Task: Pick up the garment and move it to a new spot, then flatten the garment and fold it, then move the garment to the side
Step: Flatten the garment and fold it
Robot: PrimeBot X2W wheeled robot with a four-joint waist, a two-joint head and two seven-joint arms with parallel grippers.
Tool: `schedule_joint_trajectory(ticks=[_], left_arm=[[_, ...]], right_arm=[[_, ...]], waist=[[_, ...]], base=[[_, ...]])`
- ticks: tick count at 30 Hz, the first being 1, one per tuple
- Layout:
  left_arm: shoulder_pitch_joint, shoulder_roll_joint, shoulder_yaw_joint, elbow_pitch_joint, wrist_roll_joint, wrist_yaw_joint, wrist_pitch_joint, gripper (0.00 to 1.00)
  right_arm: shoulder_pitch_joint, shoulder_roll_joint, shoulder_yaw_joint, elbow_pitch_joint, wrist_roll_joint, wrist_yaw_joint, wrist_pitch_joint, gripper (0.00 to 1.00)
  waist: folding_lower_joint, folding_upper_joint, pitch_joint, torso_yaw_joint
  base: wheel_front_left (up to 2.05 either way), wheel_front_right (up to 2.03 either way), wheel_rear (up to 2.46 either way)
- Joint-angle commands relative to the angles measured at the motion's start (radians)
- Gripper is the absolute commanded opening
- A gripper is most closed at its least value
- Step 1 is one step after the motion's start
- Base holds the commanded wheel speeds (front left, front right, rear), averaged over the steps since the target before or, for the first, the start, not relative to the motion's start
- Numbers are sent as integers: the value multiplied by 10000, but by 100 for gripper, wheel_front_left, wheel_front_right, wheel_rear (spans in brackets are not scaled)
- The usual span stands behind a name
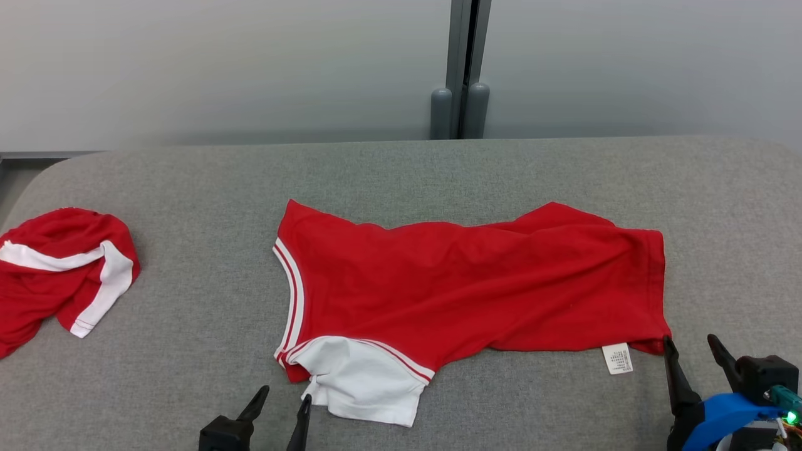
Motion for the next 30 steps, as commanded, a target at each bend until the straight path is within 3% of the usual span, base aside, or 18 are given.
schedule_joint_trajectory(ticks=[1, 8, 17, 18, 19, 20, 21, 22, 23, 30], left_arm=[[-307, 74, -131, 302, -24, -60, -115, 100], [-1459, -71, -1212, 2352, -595, -56, -748, 100], [-2498, -169, -1726, 3931, -1074, -54, -1314, 100], [-2552, -178, -1788, 4023, -1153, -54, -1351, 93], [-2585, -203, -1855, 4102, -1249, -54, -1367, 51], [-2627, -213, -1926, 4171, -1283, -55, -1377, 26], [-2651, -238, -1999, 4195, -1379, -55, -1401, 0], [-2636, -285, -2027, 4180, -1562, -55, -1430, 0], [-2639, -269, -2076, 4120, -1620, -55, -1450, 0], [-2314, -34, -1773, 2711, -1771, -56, -1502, 0]], right_arm=[[-301, -112, 15, 322, 69, 1, -113, 100], [-1521, -304, 338, 2151, 315, 1, -462, 100], [-2355, -264, 951, 3714, 708, 1, -605, 100], [-2408, -241, 1001, 3845, 797, 1, -606, 100], [-2430, -207, 1085, 4000, 880, 1, -601, 100], [-2459, -168, 1173, 4078, 995, 1, -590, 100], [-2475, -113, 1228, 4106, 1140, 1, -588, 82], [-2452, -57, 1349, 4147, 1243, 3, -587, 16], [-2429, -22, 1425, 4123, 1442, 3, -588, 0], [-1865, -273, 1739, 2699, 2273, 1, -602, 0]], waist=[[-1, 0, 107, 8], [-1, 0, 640, -72], [-1, 0, 832, -83], [-1, 0, 833, -76], [-1, 0, 823, -65], [-1, 0, 812, -48], [-1, 0, 779, -24], [-1, 0, 755, -12], [-1, 0, 731, 0], [-1, 0, 506, 86]], base=[[0, 0, 0], [0, 0, 0], [0, 0, 0], [0, 0, 0], [0, 0, 0], [0, 0, 0], [0, 0, 0], [0, 0, 0], [0, 0, 0], [0, 0, 0]])
